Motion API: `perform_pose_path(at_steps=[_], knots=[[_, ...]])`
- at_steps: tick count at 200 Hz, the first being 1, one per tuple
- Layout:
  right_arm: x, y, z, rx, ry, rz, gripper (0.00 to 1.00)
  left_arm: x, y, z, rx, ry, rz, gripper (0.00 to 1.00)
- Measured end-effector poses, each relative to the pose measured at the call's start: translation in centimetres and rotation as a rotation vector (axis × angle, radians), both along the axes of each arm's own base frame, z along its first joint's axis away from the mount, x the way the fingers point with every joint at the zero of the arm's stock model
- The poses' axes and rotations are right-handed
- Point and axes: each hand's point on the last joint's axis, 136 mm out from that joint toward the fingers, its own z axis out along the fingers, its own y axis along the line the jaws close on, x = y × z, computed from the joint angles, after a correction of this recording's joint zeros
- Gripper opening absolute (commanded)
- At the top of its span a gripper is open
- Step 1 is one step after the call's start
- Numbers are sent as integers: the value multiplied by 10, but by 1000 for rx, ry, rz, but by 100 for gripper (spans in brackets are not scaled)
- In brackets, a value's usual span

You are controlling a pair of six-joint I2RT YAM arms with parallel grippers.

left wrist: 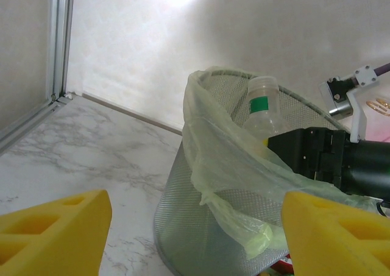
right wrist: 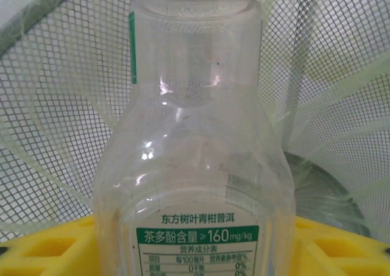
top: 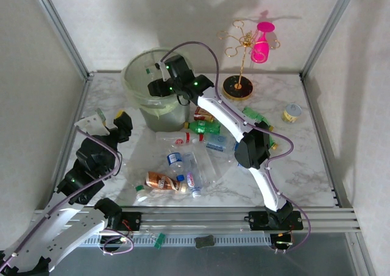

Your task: Put the plastic bottles in the bin

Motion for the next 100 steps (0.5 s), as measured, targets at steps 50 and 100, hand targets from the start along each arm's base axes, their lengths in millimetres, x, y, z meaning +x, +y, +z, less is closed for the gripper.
perform_pose_path(at_steps=[50, 100], knots=[[1, -1, 0, -2, -3, -5, 76, 5, -3, -5, 12, 20, -3, 74], [0, -6, 19, 12, -32, -20, 76, 5, -4, -5, 12, 22, -4, 75]])
